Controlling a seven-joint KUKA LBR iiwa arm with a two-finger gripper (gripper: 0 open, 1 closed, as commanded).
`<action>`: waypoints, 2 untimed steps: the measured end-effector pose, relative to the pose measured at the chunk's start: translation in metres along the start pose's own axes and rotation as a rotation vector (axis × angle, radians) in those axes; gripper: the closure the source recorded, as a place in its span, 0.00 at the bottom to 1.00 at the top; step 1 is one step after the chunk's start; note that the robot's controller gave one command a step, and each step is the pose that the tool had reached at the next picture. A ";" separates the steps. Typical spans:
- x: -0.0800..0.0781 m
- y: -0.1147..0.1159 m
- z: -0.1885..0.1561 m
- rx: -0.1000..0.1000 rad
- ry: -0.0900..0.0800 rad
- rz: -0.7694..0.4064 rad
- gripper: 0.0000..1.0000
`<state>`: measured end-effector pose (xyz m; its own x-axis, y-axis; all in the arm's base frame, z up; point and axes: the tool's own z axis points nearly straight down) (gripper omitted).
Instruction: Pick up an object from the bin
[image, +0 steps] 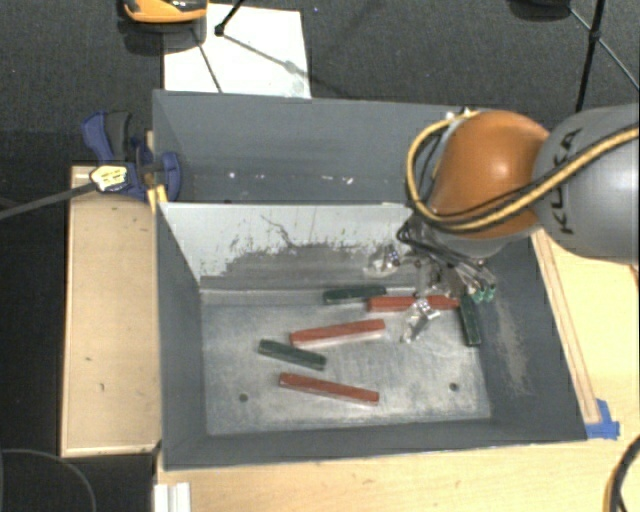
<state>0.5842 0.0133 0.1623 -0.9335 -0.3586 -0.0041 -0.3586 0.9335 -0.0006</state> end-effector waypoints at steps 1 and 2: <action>-0.011 0.011 0.012 -0.001 0.002 -0.128 0.00; -0.008 0.006 0.086 -0.001 -0.005 -0.002 0.00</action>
Offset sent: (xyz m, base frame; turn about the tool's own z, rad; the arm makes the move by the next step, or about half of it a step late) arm 0.0023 0.0067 -0.0923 -0.0024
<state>0.5901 0.0221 0.0766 -0.9328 -0.3603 -0.0095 -0.3604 0.9328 0.0003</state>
